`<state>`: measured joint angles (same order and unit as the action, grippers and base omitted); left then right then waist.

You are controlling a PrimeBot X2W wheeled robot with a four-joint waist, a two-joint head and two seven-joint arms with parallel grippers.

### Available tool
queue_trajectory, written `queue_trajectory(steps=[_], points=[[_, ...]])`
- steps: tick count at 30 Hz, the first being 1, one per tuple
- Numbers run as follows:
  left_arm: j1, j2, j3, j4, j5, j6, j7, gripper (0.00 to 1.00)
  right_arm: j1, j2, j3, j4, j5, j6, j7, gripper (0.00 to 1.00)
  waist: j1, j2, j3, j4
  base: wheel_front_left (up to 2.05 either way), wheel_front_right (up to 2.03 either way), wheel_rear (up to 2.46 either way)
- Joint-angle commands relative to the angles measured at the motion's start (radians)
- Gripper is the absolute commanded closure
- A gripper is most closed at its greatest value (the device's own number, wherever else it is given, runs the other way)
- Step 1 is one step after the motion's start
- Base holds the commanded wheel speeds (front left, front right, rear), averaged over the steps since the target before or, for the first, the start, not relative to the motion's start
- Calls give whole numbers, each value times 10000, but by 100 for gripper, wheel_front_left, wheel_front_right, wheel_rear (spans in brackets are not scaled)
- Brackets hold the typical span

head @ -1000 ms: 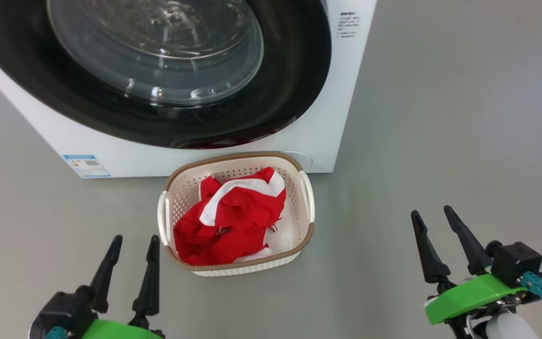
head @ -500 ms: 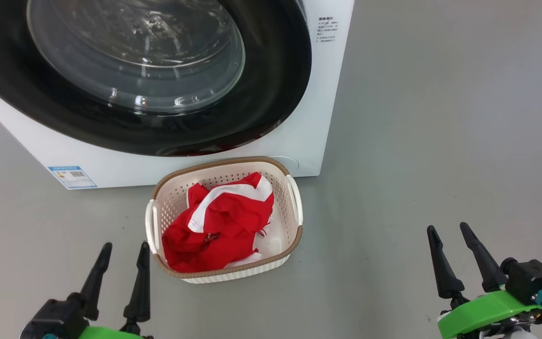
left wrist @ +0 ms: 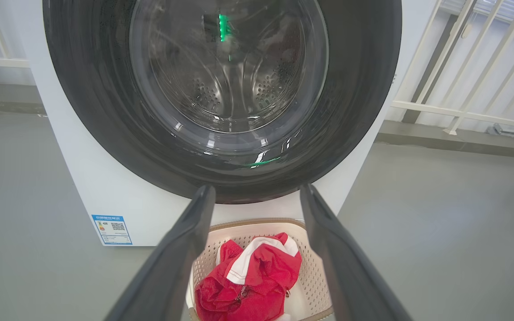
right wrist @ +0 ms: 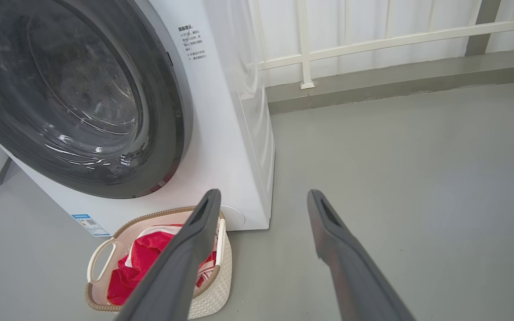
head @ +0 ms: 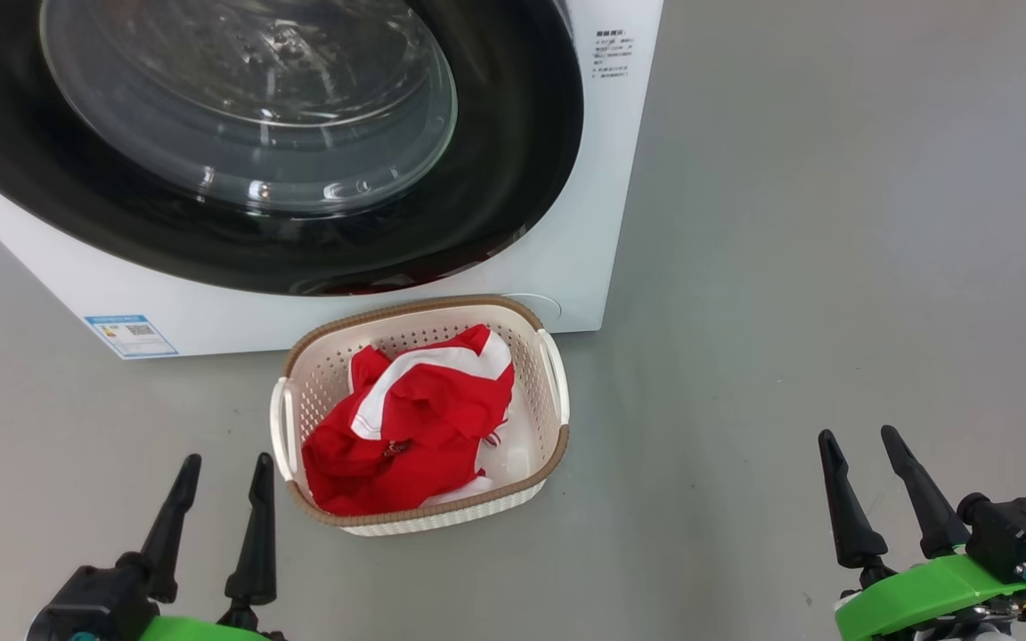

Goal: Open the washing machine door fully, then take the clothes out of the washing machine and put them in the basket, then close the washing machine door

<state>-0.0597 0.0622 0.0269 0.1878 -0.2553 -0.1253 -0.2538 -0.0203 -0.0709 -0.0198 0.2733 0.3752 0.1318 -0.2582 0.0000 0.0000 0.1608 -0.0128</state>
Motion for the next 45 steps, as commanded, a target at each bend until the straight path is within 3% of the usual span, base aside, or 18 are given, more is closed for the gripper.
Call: queue_trajectory(steps=[1,24,25,34,39,45], points=[[13,99,353,-286,-16,-54,-80,0,-5,-78,185,-249,-48,-11,-36,0,0,0,-4,10,0,0,0],[8,95,161,-21,-551,-54,-80,0,7,9,168,-280,-51,-11,-36,0,0,0,-27,119,0,0,0],[3,-33,-134,163,-531,0,0,100,0,86,-17,-14,-1,0,0,100,0,0,-26,118,0,0,0],[53,-239,-234,852,-767,12,119,100,6,273,34,682,204,0,77,100,1,0,-33,122,0,0,0],[63,-212,-220,813,-1313,13,240,100,1,244,28,619,728,-1,197,100,23,0,-135,123,0,0,0],[17,-180,-202,832,-1965,15,385,100,-64,211,23,604,1354,-1,342,100,1,0,-189,123,0,0,0]])
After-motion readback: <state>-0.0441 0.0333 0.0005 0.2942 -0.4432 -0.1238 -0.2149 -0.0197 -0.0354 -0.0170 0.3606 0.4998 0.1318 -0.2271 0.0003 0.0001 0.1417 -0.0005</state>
